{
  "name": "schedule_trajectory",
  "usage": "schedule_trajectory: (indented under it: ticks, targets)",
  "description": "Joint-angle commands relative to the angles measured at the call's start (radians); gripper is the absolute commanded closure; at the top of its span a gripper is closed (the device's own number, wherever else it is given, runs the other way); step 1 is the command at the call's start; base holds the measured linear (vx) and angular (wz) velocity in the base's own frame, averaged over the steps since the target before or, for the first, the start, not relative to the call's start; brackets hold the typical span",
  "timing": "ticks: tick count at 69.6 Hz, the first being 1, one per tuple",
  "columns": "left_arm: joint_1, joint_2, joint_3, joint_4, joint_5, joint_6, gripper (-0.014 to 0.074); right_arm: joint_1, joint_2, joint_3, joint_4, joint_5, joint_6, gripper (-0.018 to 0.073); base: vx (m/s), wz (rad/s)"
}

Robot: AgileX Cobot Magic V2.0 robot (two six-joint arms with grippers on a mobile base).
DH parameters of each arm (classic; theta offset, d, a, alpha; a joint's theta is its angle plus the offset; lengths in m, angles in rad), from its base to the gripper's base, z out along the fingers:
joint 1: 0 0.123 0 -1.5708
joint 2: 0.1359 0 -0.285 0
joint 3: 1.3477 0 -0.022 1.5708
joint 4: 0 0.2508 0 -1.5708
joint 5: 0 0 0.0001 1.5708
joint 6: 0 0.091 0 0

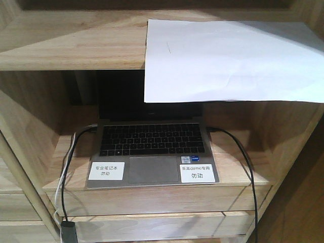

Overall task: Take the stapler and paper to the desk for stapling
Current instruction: 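Lift the black stapler off the shelf with the left gripper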

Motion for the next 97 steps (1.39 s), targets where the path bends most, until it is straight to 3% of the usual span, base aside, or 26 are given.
schedule_trajectory:
  ticks: [1, 17, 27, 52, 64, 72, 87, 97]
  targets:
    - [-0.004, 0.018, -0.030, -0.025, -0.117, -0.001, 0.0603, -0.005, -0.014, 0.003, 0.020, -0.095, 0.014, 0.0568, 0.00, 0.00]
    - [-0.004, 0.018, -0.030, -0.025, -0.117, -0.001, 0.0603, -0.005, -0.014, 0.003, 0.330, -0.143, 0.245, 0.0568, 0.00, 0.00]
    - [-0.004, 0.018, -0.030, -0.025, -0.117, -0.001, 0.0603, -0.005, -0.014, 0.003, 0.487, -0.142, 0.287, 0.0568, 0.00, 0.00]
    - [-0.004, 0.018, -0.030, -0.025, -0.117, -0.001, 0.0603, -0.005, -0.014, 0.003, 0.546, -0.157, 0.289, 0.0558, 0.00, 0.00]
    - [-0.004, 0.018, -0.030, -0.025, -0.117, -0.001, 0.0603, -0.005, -0.014, 0.003, 0.549, -0.119, 0.298, 0.0481, 0.00, 0.00]
    - [-0.004, 0.018, -0.030, -0.025, -0.118, -0.001, 0.0603, -0.005, -0.014, 0.003, 0.470, -0.076, 0.410, 0.0358, 0.00, 0.00]
    - [-0.004, 0.018, -0.030, -0.025, -0.118, -0.001, 0.0603, -0.005, -0.014, 0.000, 0.092, -0.077, 0.956, 0.0052, 0.00, 0.00]
    - [-0.004, 0.018, -0.030, -0.025, -0.118, -0.001, 0.0603, -0.004, -0.006, -0.002, -0.119, -0.190, 1.256, -0.0061, 0.00, 0.00]
